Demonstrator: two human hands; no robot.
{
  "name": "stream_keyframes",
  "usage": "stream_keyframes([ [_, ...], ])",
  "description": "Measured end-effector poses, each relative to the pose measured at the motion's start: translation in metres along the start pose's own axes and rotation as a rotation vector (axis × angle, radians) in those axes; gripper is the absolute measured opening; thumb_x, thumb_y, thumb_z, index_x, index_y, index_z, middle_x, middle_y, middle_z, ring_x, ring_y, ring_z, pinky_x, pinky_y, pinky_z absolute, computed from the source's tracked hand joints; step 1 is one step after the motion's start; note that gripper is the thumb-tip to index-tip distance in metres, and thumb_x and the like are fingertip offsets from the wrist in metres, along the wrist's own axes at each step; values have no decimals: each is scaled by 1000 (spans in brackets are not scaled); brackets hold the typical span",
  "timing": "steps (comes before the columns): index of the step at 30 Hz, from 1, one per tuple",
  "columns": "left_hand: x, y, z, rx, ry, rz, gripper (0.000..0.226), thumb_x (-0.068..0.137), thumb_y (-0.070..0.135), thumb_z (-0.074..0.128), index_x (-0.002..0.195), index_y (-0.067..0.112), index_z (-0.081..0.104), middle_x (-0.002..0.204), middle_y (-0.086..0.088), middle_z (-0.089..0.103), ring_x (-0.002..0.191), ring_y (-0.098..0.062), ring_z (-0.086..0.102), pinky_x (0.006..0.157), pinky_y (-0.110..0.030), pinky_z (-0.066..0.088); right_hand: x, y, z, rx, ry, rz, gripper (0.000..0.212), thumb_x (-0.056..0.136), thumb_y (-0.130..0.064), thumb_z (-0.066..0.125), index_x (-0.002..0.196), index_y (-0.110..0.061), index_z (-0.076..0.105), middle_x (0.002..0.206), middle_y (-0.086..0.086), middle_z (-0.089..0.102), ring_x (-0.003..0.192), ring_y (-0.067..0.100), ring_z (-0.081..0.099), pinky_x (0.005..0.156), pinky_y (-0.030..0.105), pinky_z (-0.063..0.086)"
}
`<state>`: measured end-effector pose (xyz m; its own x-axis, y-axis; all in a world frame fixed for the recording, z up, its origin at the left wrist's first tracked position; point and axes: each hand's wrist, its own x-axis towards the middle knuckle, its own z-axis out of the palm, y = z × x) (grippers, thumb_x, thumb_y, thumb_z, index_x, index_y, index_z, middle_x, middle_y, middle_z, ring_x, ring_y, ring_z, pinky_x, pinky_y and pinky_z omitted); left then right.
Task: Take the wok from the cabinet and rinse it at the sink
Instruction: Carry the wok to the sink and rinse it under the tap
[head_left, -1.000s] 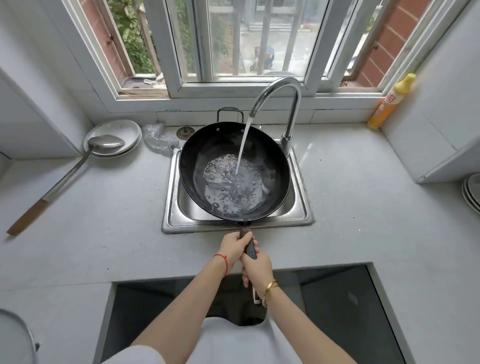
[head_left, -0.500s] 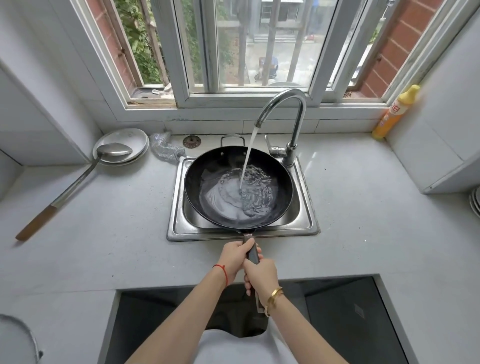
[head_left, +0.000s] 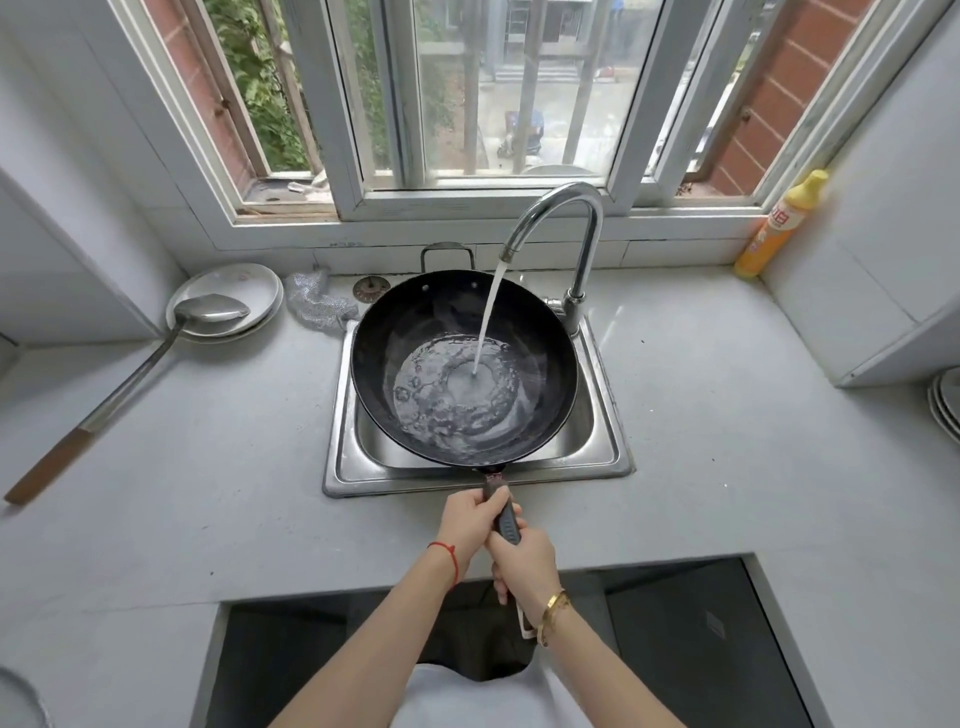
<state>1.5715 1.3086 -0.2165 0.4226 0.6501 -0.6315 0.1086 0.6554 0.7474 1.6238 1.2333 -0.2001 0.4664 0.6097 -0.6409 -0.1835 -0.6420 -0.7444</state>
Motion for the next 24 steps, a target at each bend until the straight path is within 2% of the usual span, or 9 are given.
stream_keyframes([
  [3,5,2,0,54,69,51,18,94,10,61,80,0,66,77,-15,70,64,-26,68,73,-37,62,3,-6,-2,37,-53,30,26,91,-19,60,69,-9,51,39,-1,45,32,16,42,34,23,37],
  [6,10,4,-5,120,118,92,21,91,14,66,72,5,69,78,-18,73,76,-36,71,85,-50,58,5,-14,0,64,-100,69,24,92,-17,58,71,-8,50,43,2,45,33,15,43,34,22,37],
  [8,12,5,-10,148,129,108,22,90,18,68,71,7,71,80,-16,75,80,-35,73,86,-48,58,4,-18,2,80,-116,77,22,93,-17,57,74,-8,50,45,3,46,33,15,44,34,22,39],
  [11,12,9,-12,111,114,100,23,91,18,66,72,6,71,78,-15,74,77,-29,71,87,-46,58,4,-23,6,97,-106,73,19,93,-16,57,78,-7,51,45,3,48,34,15,45,35,22,40],
  [17,11,9,-10,2,23,18,23,93,19,64,83,0,71,78,-13,73,75,-27,69,89,-46,56,6,-19,7,27,-9,40,16,91,-15,59,77,-8,56,45,1,50,34,14,47,35,22,40],
  [21,9,7,-8,-64,-11,-48,21,96,14,59,91,-5,66,78,-14,69,66,-22,66,72,-32,59,3,-13,8,-61,42,-14,17,90,-19,61,77,-9,59,50,4,52,31,11,46,34,20,39],
  [24,9,5,-7,-82,-19,-76,20,98,11,55,93,-6,64,78,-14,67,63,-21,66,68,-30,59,3,-9,6,-130,63,-30,18,88,-23,62,78,-7,61,54,7,54,30,12,47,33,20,39],
])
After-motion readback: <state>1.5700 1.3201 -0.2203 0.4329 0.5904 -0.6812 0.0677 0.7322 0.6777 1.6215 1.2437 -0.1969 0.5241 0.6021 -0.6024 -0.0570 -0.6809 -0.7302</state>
